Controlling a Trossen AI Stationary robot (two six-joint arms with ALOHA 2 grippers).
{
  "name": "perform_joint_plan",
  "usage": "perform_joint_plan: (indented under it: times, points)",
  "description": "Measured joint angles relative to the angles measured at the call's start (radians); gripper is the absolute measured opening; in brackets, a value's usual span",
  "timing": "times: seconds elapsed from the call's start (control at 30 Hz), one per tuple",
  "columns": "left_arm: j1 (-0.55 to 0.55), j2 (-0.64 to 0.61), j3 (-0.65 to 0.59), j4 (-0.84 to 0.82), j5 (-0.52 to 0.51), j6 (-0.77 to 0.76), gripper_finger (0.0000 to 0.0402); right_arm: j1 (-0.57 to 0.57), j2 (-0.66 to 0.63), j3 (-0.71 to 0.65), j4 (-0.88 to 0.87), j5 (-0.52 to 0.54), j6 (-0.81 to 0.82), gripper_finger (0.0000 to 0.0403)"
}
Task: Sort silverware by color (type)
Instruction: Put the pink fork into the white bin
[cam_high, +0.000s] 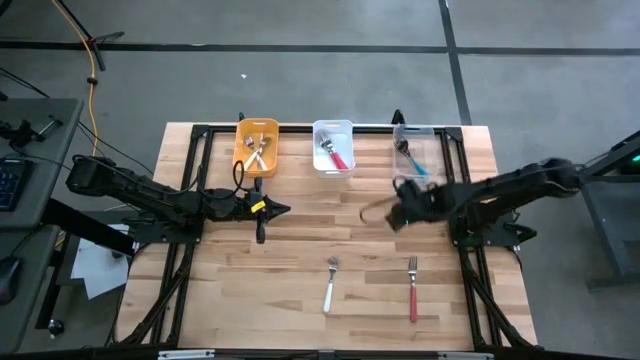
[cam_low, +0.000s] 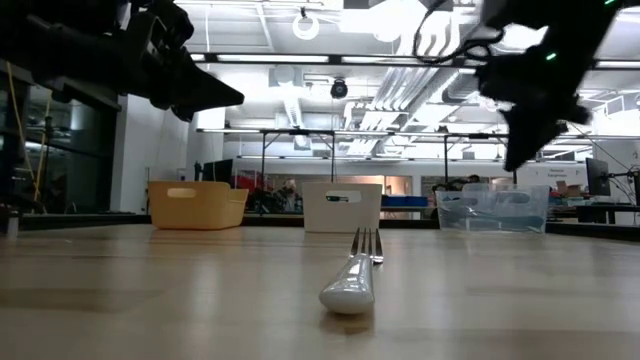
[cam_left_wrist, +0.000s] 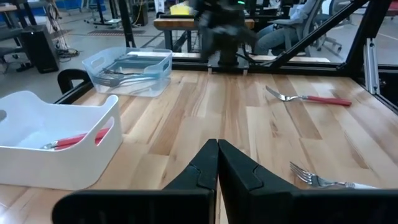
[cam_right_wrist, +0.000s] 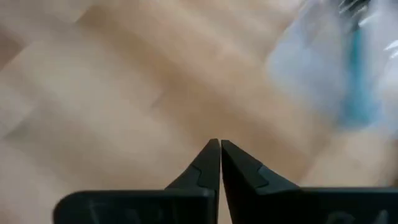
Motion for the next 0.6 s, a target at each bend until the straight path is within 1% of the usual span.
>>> perform_joint_plan:
  times: [0.13,0.23,0.3,0.43,0.5,0.6]
  points:
    - [0.000,0.000,-0.018,0.046,0.000,0.043,0.0001,0.195,0.036,0.000,-0.004,-0.084,0.271,0.0011]
    - [0.000,0.000,-0.037,0.111,0.000,0.046,0.0001,0.313,0.078,0.000,-0.009,-0.149,0.452,0.0012]
    - [0.000,0.000,-0.043,0.114,0.000,0.046,0.0001,0.380,0.112,0.003,-0.010,-0.198,0.556,0.0012]
    - [0.000,0.000,-0.043,0.102,0.000,0.045,0.0001,0.484,0.202,0.045,-0.014,-0.297,0.716,0.0012]
    - [0.000,0.000,-0.043,0.101,0.000,0.044,0.0001,0.520,0.248,0.086,-0.019,-0.348,0.768,0.0015]
    - [0.000,0.000,-0.043,0.101,0.000,0.045,0.0001,0.560,0.316,0.167,-0.051,-0.403,0.834,0.0029]
